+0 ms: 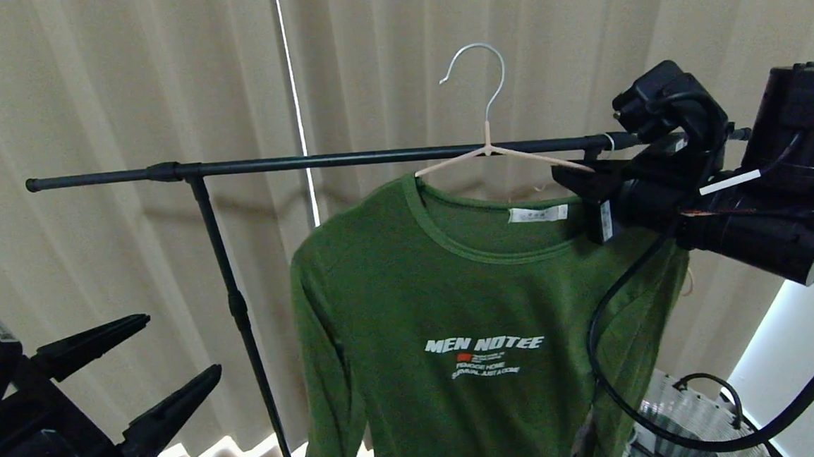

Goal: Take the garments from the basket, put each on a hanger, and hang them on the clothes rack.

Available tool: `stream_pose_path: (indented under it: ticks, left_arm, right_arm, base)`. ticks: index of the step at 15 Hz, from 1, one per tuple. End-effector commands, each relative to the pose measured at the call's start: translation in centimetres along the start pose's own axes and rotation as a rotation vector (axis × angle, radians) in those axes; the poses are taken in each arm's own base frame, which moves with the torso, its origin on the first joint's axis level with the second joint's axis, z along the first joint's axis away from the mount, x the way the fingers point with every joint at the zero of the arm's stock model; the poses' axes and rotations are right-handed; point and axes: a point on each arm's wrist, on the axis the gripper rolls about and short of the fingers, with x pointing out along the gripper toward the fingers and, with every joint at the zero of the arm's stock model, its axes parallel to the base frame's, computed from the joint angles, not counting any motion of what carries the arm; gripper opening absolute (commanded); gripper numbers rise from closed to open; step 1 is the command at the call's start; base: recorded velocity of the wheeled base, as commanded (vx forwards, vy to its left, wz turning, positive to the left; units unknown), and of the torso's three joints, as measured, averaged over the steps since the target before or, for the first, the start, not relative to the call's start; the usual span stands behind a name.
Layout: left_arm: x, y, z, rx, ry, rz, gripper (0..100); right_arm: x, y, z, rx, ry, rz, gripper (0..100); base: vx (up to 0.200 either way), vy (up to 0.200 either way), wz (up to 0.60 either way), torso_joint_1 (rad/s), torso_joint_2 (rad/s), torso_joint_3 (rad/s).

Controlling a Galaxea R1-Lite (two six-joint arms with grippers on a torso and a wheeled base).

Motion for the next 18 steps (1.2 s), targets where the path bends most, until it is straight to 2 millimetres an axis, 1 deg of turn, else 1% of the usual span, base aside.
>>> stream_pose_path:
  ticks: [1,3,4,5,6,8,11,13,18]
  left_arm:
    - [-1.0,-0.3,0.2,0.008,-0.031,0.010,100]
    - [-2.3,-0.6,0.5,-0.007,-0.078,0.023,100]
    - [-3.1,-0.8,0.6,-0.049,-0.103,0.038,100]
    - [-3.5,-0.8,0.4,-0.068,-0.107,0.055,100]
    - [-4.4,-0.8,0.1,-0.095,-0.120,0.097,100]
    - [-5.0,-1.0,-0.1,-0.119,-0.131,0.114,100]
    - [-5.3,-1.0,0.4,-0.123,-0.147,0.121,100]
    - [-5.5,-1.0,0.5,-0.127,-0.135,0.135,100]
    - [-5.9,-1.1,0.6,-0.124,-0.131,0.136,100]
  right_arm:
    - [-0.3,-0.2,-0.5,-0.003,0.049,-0.027,0]
    - [-0.7,-0.2,-1.2,-0.011,0.129,-0.074,0]
    - [-0.8,-0.1,-1.8,-0.018,0.185,-0.102,0]
    - [-0.8,-0.1,-2.1,-0.022,0.203,-0.110,0]
    - [-0.8,0.1,-2.6,-0.026,0.223,-0.120,0]
    - [-0.9,0.1,-2.7,-0.027,0.230,-0.124,0]
    - [-0.9,0.3,-3.4,-0.023,0.249,-0.121,0]
    - [-1.0,0.3,-3.8,0.008,0.262,-0.133,0]
    - [-1.0,0.1,-3.8,0.017,0.262,-0.163,0]
  base:
    - [0.000,0.000,0.00,0.000,0.00,0.000]
    - [0.000,0.000,0.00,0.000,0.00,0.000]
    - [0.000,0.000,0.00,0.000,0.00,0.000]
    - [0.000,0.000,0.00,0.000,0.00,0.000]
    - [0.000,0.000,0.00,0.000,0.00,0.000]
    - [0.000,0.000,0.00,0.000,0.00,0.000]
    - [0.000,0.000,0.00,0.000,0.00,0.000]
    - [0.200,0.000,0.00,-0.002,0.00,-0.002]
    - [0.200,0.000,0.00,0.001,0.00,0.005]
